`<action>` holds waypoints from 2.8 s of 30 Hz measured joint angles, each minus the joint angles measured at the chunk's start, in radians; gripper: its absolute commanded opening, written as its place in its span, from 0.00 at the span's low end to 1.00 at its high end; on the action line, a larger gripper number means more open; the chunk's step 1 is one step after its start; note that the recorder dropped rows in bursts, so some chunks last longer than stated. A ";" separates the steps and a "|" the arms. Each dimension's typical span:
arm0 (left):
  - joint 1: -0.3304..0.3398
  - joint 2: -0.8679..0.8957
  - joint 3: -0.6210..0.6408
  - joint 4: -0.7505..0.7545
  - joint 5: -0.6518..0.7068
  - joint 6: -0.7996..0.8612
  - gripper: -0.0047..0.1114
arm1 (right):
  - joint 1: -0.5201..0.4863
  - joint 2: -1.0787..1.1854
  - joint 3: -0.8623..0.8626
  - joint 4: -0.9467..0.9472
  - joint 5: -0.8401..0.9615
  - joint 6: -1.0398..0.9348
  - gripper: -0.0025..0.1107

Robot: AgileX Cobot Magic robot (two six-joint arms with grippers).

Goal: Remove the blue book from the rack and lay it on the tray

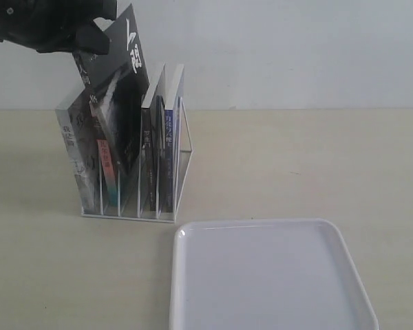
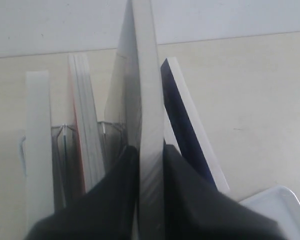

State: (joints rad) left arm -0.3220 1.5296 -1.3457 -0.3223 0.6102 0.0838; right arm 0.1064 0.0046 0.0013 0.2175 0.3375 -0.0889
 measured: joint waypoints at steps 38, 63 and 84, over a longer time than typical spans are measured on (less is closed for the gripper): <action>0.000 0.041 0.188 -0.017 -0.229 0.031 0.08 | 0.000 0.000 0.000 0.000 0.000 0.000 0.02; -0.001 0.060 0.188 -0.061 -0.261 0.088 0.08 | 0.000 0.000 0.000 0.000 0.000 0.000 0.02; -0.021 0.019 0.190 -0.104 -0.226 0.215 0.10 | -0.001 0.000 0.000 0.000 0.000 0.000 0.02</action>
State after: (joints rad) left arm -0.3432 1.5487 -1.1553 -0.4262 0.3843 0.2990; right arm 0.1057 0.0046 0.0013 0.2175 0.3375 -0.0889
